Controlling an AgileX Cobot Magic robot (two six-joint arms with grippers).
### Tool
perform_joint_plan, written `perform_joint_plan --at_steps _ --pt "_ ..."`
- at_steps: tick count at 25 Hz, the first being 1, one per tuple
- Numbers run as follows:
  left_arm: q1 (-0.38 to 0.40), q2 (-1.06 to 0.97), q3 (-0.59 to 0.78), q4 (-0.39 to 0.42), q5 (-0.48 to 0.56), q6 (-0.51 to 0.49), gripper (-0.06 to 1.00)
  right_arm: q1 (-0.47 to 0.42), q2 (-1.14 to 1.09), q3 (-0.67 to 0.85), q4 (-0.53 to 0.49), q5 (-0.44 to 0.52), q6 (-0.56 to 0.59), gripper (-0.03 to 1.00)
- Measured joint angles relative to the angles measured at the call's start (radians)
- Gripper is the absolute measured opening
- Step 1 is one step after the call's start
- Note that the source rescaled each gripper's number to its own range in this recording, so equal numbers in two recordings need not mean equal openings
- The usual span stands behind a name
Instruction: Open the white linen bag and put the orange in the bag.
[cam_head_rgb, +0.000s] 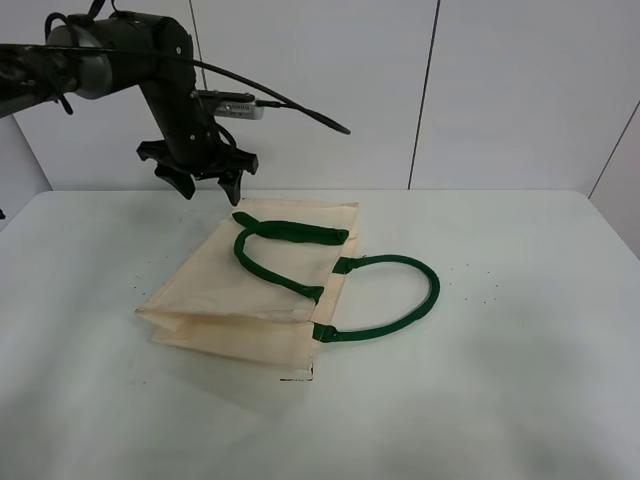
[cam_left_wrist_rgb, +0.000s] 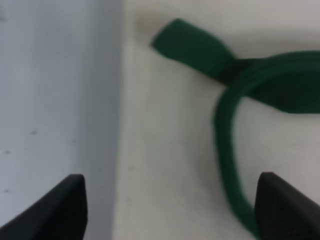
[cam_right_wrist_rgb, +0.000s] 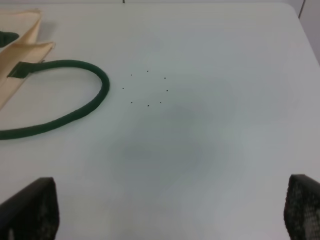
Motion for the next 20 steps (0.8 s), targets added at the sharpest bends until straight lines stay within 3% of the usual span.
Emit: perform_joint_plan --at_steps 11,20 --pt "0.195 0.000 0.000 0.014 0.057 0.015 0.82 0.000 0.000 0.000 0.000 0.000 0.000 1.00" --pt "0.273 -0.105 0.097 -0.027 0.094 0.018 0.82 0.000 0.000 0.000 0.000 0.000 0.000 1.00"
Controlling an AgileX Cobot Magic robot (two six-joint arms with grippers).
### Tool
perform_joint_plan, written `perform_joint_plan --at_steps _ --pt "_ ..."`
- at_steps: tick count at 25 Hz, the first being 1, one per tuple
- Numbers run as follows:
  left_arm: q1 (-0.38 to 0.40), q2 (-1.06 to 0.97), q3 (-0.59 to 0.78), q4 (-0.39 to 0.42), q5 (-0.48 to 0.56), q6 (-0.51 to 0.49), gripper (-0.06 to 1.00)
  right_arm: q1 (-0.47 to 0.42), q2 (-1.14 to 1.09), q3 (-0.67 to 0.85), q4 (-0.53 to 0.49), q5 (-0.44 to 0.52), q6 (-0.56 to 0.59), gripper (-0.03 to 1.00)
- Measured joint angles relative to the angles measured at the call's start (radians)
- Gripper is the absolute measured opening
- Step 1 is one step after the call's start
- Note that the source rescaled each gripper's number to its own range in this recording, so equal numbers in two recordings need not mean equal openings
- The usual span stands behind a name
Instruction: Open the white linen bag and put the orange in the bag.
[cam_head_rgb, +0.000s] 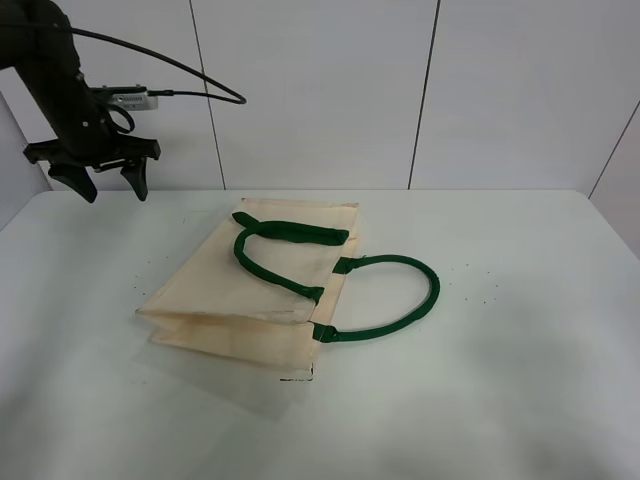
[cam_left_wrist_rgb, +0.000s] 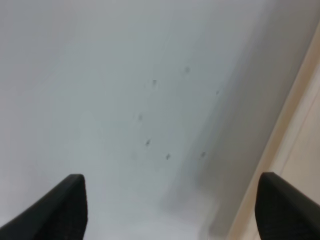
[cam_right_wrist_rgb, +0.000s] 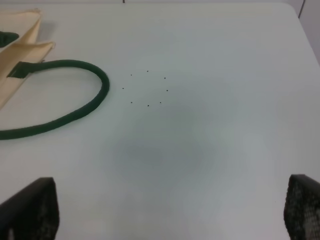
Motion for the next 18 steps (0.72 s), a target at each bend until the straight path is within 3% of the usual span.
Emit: perform_joint_plan --at_steps 10,18 --pt "-0.001 -0.376 0.434 0.000 0.000 0.003 0.82 0.000 0.000 0.000 0.000 0.000 0.000 1.00" --pt "-0.005 -0.844 0.907 -0.001 -0.066 -0.019 0.82 0.000 0.000 0.000 0.000 0.000 0.000 1.00"
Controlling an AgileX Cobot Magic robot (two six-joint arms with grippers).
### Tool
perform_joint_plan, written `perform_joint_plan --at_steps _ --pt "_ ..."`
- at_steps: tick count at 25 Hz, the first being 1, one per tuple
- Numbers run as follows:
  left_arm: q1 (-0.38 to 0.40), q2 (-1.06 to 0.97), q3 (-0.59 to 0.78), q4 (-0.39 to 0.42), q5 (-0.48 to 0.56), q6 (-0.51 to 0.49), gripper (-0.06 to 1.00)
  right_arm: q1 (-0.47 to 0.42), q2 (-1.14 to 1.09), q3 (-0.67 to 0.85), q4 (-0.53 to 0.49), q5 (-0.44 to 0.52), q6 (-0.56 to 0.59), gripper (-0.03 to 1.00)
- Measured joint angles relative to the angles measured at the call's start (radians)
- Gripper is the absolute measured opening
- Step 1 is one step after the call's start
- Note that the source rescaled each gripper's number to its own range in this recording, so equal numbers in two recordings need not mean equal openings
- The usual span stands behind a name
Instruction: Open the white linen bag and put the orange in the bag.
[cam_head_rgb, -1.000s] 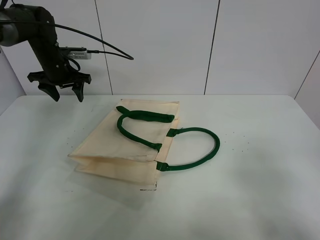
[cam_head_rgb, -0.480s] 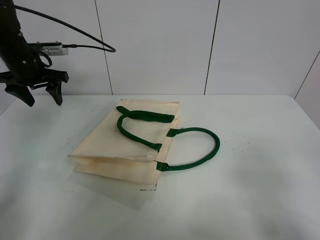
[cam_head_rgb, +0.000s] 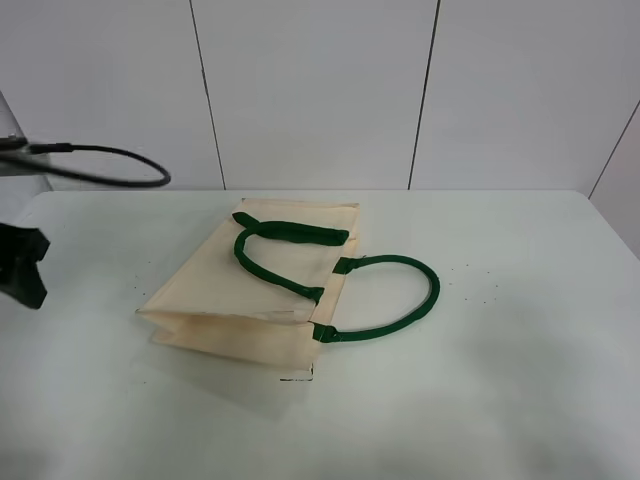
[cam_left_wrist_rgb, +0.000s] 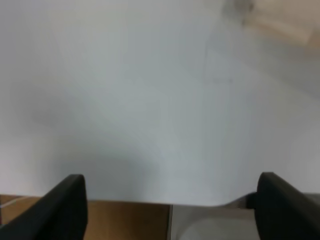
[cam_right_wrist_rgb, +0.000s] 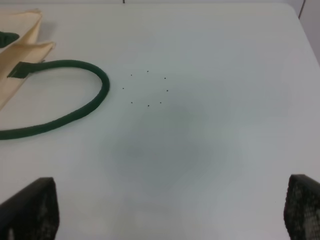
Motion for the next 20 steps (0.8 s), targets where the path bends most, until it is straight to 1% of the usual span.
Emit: perform_joint_plan --at_steps 3,7,11,14,20 --pt "0.000 -0.174 0.150 0.000 -0.042 0.012 0.82 0.000 0.000 0.000 0.000 0.000 0.000 1.00" --pt "0.000 -0.398 0.330 0.000 -0.072 0.019 0.82 0.000 0.000 0.000 0.000 0.000 0.000 1.00" --pt "0.000 -0.606 0.455 0.000 -0.079 0.022 0.82 0.000 0.000 0.000 0.000 0.000 0.000 1.00" --pt "0.000 -0.763 0.485 -0.001 -0.067 0.025 0.82 0.000 0.000 0.000 0.000 0.000 0.000 1.00" --pt "0.000 -0.997 0.487 -0.027 -0.067 0.083 0.82 0.000 0.000 0.000 0.000 0.000 0.000 1.00"
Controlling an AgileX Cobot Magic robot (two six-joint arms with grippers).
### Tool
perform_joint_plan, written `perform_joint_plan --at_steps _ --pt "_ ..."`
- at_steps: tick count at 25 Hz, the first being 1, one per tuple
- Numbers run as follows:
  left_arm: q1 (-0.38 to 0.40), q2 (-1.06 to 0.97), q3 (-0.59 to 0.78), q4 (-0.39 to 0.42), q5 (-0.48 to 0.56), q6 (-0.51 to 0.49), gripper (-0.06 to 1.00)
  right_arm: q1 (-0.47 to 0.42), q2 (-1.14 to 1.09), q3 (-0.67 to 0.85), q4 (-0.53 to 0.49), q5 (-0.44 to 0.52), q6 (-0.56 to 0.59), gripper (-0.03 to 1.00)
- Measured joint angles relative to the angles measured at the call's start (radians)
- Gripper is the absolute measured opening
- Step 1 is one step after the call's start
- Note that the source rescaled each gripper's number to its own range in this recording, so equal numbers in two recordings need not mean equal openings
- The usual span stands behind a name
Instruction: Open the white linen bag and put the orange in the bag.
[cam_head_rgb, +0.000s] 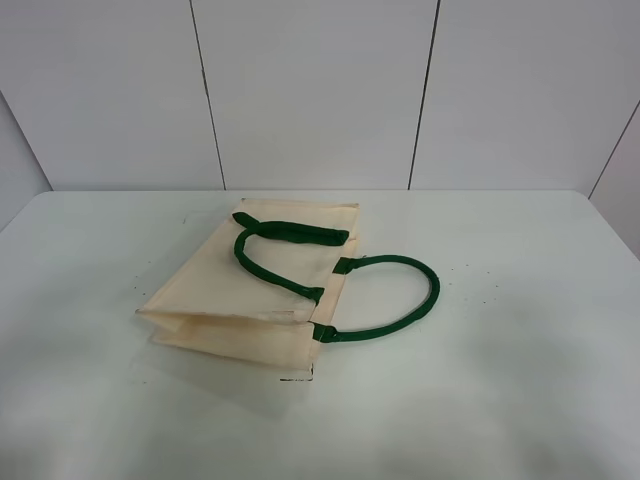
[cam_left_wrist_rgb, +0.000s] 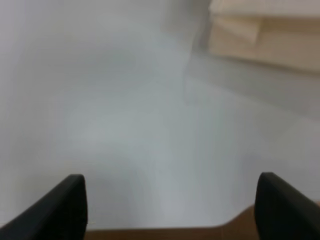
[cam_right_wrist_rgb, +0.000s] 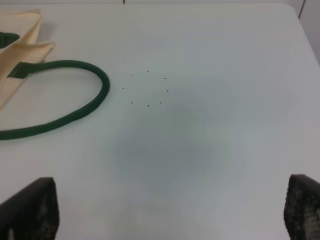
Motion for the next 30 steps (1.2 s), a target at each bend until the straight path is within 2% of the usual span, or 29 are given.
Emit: perform_joint_plan --at_steps 15,23,30 --pt "0.000 -0.233 0.003 0.001 0.000 0.005 0.82 0.000 0.000 0.000 0.000 0.000 0.000 1.00" --pt "0.003 -0.240 0.003 0.001 0.001 0.004 0.82 0.000 0.000 0.000 0.000 0.000 0.000 1.00" --pt "0.053 -0.240 0.003 0.001 0.001 0.004 0.82 0.000 0.000 0.000 0.000 0.000 0.000 1.00"
